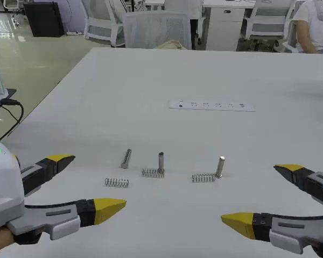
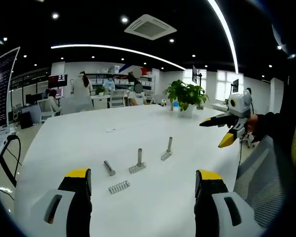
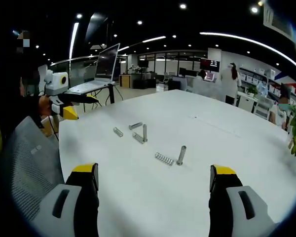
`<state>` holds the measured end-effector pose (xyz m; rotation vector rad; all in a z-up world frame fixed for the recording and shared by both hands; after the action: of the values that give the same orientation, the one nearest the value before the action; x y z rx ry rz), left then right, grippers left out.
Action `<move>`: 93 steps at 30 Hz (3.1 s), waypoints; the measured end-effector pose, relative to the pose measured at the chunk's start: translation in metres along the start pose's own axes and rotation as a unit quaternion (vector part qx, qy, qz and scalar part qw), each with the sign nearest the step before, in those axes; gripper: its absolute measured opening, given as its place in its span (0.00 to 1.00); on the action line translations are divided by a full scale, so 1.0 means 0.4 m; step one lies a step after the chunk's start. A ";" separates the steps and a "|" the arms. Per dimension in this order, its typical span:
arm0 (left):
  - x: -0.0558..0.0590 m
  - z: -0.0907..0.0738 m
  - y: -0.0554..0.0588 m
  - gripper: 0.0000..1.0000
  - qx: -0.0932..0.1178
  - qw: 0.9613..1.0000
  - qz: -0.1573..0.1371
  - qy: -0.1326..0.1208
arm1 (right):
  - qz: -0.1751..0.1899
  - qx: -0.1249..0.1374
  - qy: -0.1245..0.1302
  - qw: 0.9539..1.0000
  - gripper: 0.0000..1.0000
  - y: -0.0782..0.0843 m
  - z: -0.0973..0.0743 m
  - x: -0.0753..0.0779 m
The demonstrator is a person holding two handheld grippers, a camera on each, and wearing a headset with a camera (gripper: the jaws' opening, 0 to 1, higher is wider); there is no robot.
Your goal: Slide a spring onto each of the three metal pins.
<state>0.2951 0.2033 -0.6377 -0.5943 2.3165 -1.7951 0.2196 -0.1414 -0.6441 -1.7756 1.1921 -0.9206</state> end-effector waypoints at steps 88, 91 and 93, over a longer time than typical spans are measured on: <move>-0.010 0.005 0.005 0.81 -0.001 1.000 -0.003 -0.004 | 0.001 0.003 0.009 1.000 0.92 0.000 -0.004 0.001; -0.016 0.007 0.002 0.81 -0.002 1.000 -0.002 -0.006 | 0.001 0.003 0.010 1.000 0.92 0.000 -0.004 0.001; -0.024 0.009 -0.002 0.80 -0.003 1.000 -0.002 -0.009 | 0.001 0.004 0.010 1.000 0.92 -0.001 -0.004 0.001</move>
<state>0.3051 0.2037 -0.6390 -0.6126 2.3121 -1.7775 0.2183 -0.1421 -0.6431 -1.7628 1.2011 -0.9426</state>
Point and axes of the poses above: the centre of the closed fingertips' face, and the gripper's own axes: z roughly forward along the fingers, x roughly to its right, y roughly out of its underside, the point moved 10 cm from there along -z, roughly backward along the fingers, and after that the axes turned 15 degrees about y, right-handed, at the moved point
